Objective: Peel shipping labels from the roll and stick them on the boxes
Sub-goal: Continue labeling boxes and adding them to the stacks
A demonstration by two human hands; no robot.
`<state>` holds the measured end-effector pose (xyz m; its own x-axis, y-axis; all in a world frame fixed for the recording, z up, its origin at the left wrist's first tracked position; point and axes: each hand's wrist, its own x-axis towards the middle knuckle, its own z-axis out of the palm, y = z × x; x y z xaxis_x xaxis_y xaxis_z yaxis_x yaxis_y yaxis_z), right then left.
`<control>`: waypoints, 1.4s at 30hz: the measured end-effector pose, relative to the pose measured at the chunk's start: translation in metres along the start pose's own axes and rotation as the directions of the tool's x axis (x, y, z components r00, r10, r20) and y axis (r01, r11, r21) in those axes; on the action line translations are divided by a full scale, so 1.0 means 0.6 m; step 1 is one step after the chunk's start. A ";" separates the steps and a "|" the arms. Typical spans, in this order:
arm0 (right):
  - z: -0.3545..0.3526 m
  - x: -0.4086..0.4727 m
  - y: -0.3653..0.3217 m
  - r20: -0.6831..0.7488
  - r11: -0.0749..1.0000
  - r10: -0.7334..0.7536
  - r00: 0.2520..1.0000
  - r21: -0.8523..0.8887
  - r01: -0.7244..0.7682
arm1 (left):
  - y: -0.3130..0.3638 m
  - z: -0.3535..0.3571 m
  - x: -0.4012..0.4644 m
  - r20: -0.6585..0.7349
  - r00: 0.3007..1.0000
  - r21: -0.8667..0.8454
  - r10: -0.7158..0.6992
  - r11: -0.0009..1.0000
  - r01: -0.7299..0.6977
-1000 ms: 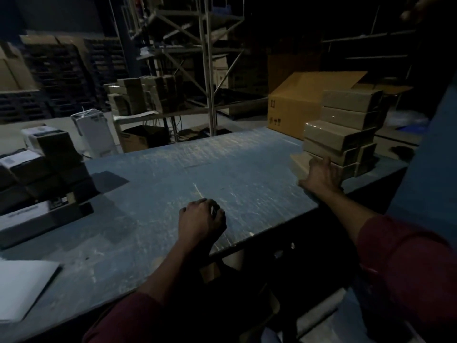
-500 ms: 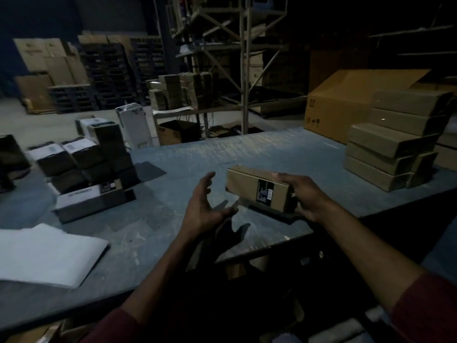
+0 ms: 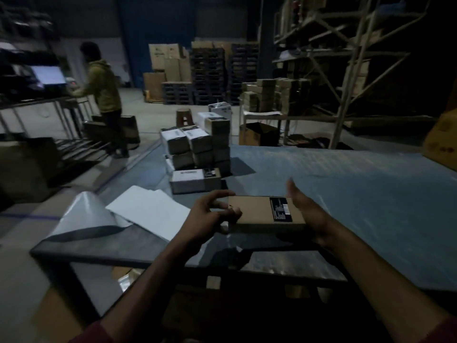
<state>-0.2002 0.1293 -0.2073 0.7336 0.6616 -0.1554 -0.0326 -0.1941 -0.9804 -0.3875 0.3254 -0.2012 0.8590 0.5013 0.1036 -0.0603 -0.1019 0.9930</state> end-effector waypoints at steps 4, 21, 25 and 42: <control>0.025 0.023 0.010 -0.131 0.889 -0.189 0.973 -0.444 0.112 | -0.022 -0.008 -0.010 -0.047 0.997 0.020 -0.056 0.998 0.057; 0.161 0.016 -0.084 -0.023 0.384 -0.383 0.924 -0.913 0.137 | -0.025 -0.134 -0.034 -0.360 0.915 0.410 0.183 0.912 -0.021; 0.319 0.027 -0.120 0.267 0.472 -0.275 0.924 -0.800 0.372 | -0.028 -0.246 -0.055 -0.550 0.814 0.393 0.188 0.918 0.053; 0.473 0.133 -0.107 0.247 0.747 -0.172 0.954 -0.599 0.289 | -0.092 -0.350 -0.069 -0.657 0.754 0.501 -0.004 0.745 0.440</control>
<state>-0.3319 0.4001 -0.1910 0.5378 0.8430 -0.0097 0.5943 -0.3873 -0.7049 -0.5266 0.4906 -0.2484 0.3137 0.9429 0.1120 0.5880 -0.2855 0.7568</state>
